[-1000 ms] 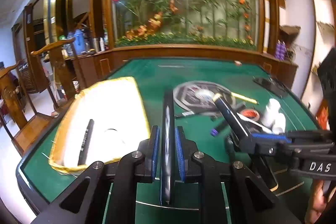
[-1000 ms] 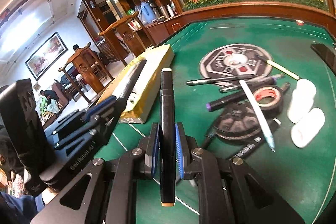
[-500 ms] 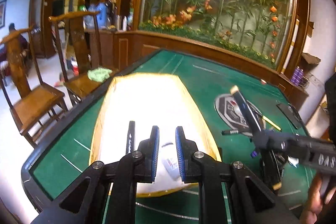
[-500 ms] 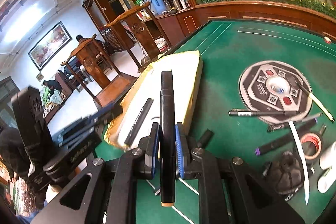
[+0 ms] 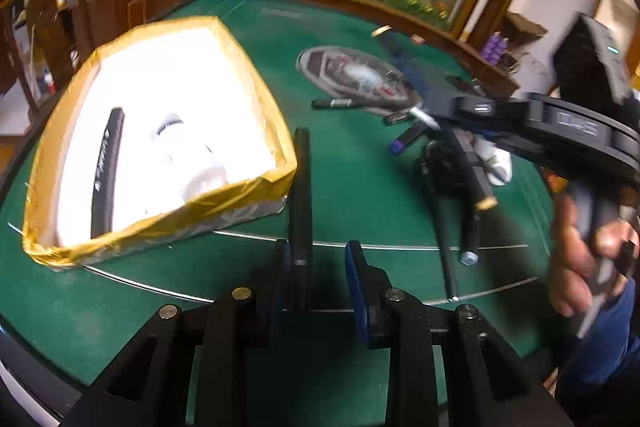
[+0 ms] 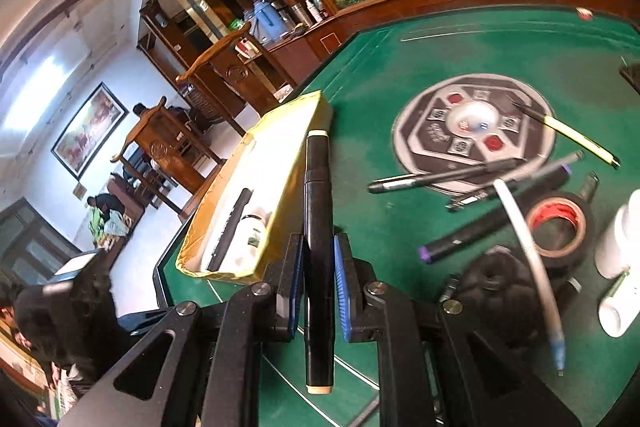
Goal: Organize rigid objects
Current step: 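Carry the marker into the gold box and open the left gripper while the right gripper holds its marker, then lower the held marker into the gold box and open the right gripper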
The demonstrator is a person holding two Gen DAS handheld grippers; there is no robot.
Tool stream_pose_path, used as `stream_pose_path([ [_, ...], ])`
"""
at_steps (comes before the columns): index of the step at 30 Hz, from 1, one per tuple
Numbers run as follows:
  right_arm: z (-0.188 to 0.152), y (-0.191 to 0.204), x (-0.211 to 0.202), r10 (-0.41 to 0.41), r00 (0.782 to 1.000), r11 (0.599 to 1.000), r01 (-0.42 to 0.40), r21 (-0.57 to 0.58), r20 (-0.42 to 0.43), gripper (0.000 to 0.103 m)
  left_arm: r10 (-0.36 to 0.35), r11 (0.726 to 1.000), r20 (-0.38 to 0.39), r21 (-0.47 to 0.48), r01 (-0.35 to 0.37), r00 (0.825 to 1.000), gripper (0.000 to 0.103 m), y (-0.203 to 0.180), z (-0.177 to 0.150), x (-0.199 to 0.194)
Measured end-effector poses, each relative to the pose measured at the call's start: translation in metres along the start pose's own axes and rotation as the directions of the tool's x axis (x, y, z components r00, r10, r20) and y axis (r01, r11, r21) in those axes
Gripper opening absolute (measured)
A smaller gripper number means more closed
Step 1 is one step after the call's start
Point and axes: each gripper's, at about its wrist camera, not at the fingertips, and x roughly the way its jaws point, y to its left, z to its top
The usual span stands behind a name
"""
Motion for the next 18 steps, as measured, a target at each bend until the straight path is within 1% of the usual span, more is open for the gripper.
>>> stream_pose_path([
  [1, -0.001, -0.005, -0.003, 0.005, 1.000, 1.000, -0.006, 0.004, 0.005, 0.014, 0.022, 1.000, -0.009, -0.001, -0.022, 1.000, 0.029, 0.000, 0.002, 0.004],
  [2, -0.002, -0.007, -0.005, 0.009, 1.000, 1.000, -0.009, 0.004, 0.009, 0.014, 0.066, 0.998, -0.021, 0.005, -0.066, 0.998, 0.029, -0.003, 0.001, 0.010],
  [3, -0.003, -0.009, -0.009, 0.015, 1.000, 1.000, -0.015, 0.006, 0.014, 0.014, 0.085, 0.996, -0.030, 0.007, -0.085, 0.996, 0.029, -0.006, 0.002, 0.015],
  [4, -0.004, -0.012, -0.012, 0.024, 1.000, 1.000, -0.024, 0.009, 0.020, 0.014, 0.092, 0.996, -0.046, 0.006, -0.092, 0.995, 0.029, -0.008, 0.003, 0.021],
  [5, -0.005, -0.015, -0.015, 0.035, 0.999, 0.999, -0.035, 0.011, 0.024, 0.014, 0.106, 0.994, -0.036, 0.009, -0.106, 0.994, 0.029, -0.008, 0.002, 0.022],
  [9, -0.006, -0.018, -0.021, 0.076, 0.996, 0.997, -0.077, 0.028, 0.037, 0.014, 0.143, 0.989, -0.044, 0.032, -0.142, 0.989, 0.029, -0.021, 0.011, 0.034],
  [11, -0.007, -0.019, -0.023, 0.080, 0.996, 0.996, -0.081, 0.030, 0.043, 0.014, 0.159, 0.986, -0.037, 0.046, -0.157, 0.987, 0.020, -0.031, 0.016, 0.043],
  [13, -0.007, -0.019, -0.024, 0.076, 0.996, 0.997, -0.078, 0.028, 0.048, 0.014, 0.176, 0.984, -0.022, 0.043, -0.175, 0.984, 0.015, -0.036, 0.021, 0.048],
  [14, -0.006, -0.020, -0.024, 0.068, 0.996, 0.997, -0.069, 0.026, 0.052, 0.014, 0.176, 0.984, -0.016, 0.036, -0.175, 0.984, 0.015, -0.036, 0.021, 0.048],
  [16, -0.006, -0.021, -0.026, 0.048, 0.997, 0.998, -0.050, 0.025, 0.063, 0.014, 0.137, 0.991, -0.002, -0.003, -0.137, 0.991, 0.015, -0.034, 0.023, 0.045],
  [18, -0.006, -0.023, -0.026, 0.047, 0.997, 0.998, -0.049, 0.029, 0.065, 0.014, 0.123, 0.992, 0.019, 0.000, -0.123, 0.992, 0.015, -0.037, 0.025, 0.042],
])
